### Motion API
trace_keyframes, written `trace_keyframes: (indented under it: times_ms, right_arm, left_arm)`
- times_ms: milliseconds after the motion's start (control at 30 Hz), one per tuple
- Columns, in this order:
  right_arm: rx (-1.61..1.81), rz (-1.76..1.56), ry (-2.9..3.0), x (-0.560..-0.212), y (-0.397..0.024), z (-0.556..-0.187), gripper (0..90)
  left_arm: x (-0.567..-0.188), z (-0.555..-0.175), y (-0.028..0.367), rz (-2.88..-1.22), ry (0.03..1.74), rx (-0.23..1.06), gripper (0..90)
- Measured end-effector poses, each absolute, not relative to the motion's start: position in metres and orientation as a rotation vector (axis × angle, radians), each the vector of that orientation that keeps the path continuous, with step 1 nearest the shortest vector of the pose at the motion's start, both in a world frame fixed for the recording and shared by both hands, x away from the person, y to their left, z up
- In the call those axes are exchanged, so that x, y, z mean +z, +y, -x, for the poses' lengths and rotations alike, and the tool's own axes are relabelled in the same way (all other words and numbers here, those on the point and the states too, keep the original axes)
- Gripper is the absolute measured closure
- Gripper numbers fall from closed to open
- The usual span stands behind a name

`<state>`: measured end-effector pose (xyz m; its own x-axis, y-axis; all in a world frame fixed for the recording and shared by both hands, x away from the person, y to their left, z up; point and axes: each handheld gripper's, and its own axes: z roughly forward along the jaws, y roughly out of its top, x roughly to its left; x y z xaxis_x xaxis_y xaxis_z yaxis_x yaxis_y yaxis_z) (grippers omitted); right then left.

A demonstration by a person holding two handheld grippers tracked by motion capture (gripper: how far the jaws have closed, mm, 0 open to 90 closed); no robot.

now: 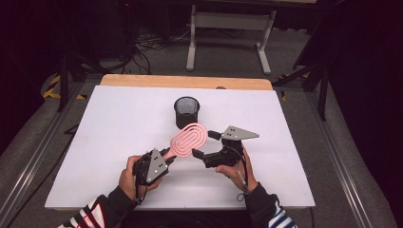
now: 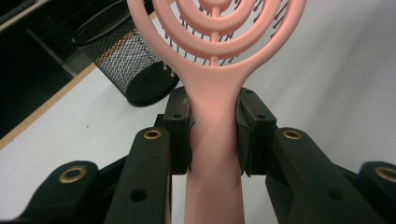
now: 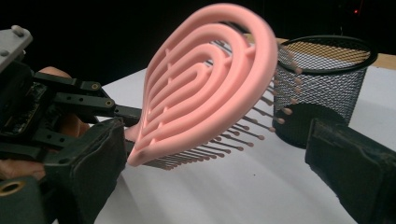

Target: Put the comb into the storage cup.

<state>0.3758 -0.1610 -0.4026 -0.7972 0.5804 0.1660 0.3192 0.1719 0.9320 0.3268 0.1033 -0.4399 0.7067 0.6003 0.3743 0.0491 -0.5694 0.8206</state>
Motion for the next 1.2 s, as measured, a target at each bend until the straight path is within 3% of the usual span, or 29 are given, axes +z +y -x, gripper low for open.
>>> trace_keyframes:
  times_ms: [333,433,500,600,767,1200]
  right_arm:
    - [1.727,-0.884,2.265,-0.410,-0.153,-0.379,9.0]
    - [1.774,-0.878,2.274,-0.412,-0.152,-0.379,15.5]
    - [1.813,-0.859,2.273,-0.412,-0.150,-0.379,25.6]
    - [1.821,-0.856,2.257,-0.412,-0.150,-0.377,30.8]
    - [1.896,-0.894,2.193,-0.411,-0.157,-0.377,51.1]
    - [2.018,-0.843,2.147,-0.409,-0.154,-0.365,62.4]
  left_arm:
    - [-0.442,-0.321,0.094,-2.061,0.433,0.851,69.8]
    - [-0.443,-0.322,0.091,-2.065,0.419,0.856,69.8]
    - [-0.445,-0.323,0.089,-2.069,0.418,0.843,69.8]
    - [-0.445,-0.324,0.089,-2.072,0.419,0.838,69.8]
    - [-0.447,-0.325,0.088,-2.070,0.409,0.843,69.9]
    - [-0.450,-0.330,0.082,-2.058,0.395,0.873,70.2]
